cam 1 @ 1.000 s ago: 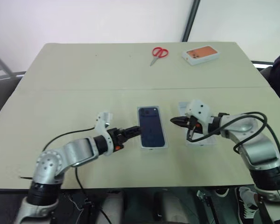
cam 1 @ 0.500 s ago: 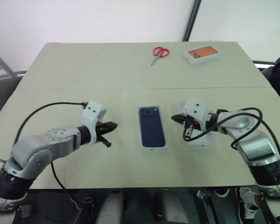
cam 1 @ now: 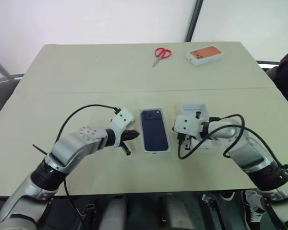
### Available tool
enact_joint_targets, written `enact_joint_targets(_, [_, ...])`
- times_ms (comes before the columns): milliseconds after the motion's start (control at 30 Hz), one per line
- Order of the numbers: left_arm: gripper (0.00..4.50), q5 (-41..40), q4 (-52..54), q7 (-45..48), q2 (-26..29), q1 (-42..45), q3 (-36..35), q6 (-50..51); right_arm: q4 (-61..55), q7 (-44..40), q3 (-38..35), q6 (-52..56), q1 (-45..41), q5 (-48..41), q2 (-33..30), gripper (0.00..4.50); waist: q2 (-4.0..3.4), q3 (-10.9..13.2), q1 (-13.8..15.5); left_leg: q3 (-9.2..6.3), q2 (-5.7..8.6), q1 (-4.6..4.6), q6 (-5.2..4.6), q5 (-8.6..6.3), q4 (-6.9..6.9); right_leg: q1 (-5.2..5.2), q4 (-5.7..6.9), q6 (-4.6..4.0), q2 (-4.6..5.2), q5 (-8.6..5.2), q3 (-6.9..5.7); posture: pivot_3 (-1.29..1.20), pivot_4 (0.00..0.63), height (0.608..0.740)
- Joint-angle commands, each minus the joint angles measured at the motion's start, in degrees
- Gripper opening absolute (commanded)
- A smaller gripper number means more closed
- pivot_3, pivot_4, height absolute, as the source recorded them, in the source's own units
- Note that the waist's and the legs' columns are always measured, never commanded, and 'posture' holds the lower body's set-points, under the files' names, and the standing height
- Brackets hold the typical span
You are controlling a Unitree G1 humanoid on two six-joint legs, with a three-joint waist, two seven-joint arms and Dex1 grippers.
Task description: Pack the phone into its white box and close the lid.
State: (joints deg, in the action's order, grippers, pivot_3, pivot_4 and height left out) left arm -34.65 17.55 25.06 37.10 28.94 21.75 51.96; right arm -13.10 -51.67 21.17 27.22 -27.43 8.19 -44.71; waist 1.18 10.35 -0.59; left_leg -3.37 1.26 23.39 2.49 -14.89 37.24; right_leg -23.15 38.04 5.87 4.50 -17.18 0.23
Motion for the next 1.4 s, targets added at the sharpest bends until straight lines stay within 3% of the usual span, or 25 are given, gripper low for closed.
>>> enact_joint_targets(33, [0.04, 2.15, 0.45, 1.69, -1.19, 0.25, -0.84, 0.51, -0.71, -0.15, -1.43, -0.97, -0.62, 0.45, 0.02, 0.0, 0.0, 0.0, -0.04, 0.0, 0.0, 0.0, 0.0, 0.0, 0.0, 0.0, 0.01, 0.0, 0.0, 0.0, 0.0, 0.0, 0.15, 0.74])
enact_joint_targets(533, [0.04, 8.4, -3.6, 4.88, -11.17, 2.62, 0.5, 1.79, -1.93, -0.82, -1.52, 0.34, 0.76, 0.58, 1.81, 0.0, -0.01, -0.01, 0.23, -0.06, 0.02, 0.0, 0.0, 0.0, 0.09, 0.07, 0.03, 0.01, 0.06, 0.0, -0.07, 0.0, 0.15, 0.74])
enact_joint_targets(1067, [0.04, 14.62, -10.5, 9.4, -21.15, 6.25, 3.69, -0.47, -8.44, -3.51, -7.52, 2.81, 7.95, -0.77, -3.83, 0.0, -0.01, -0.01, 1.34, -0.08, 0.09, -0.01, -0.05, -0.02, 0.22, 0.21, -0.03, 0.03, 0.11, -0.01, -0.13, 0.0, 0.15, 0.74])
enact_joint_targets(1400, [0.04, 17.07, -11.27, 12.1, -24.18, 6.72, 4.61, -0.36, -8.06, -3.37, -9.86, 3.16, 9.78, -0.52, -5.38, 0.0, -0.02, -0.02, 1.32, -0.09, 0.11, -0.04, -0.05, -0.03, 0.23, 0.26, -0.03, 0.04, 0.12, -0.01, -0.15, 0.0, 0.15, 0.74])
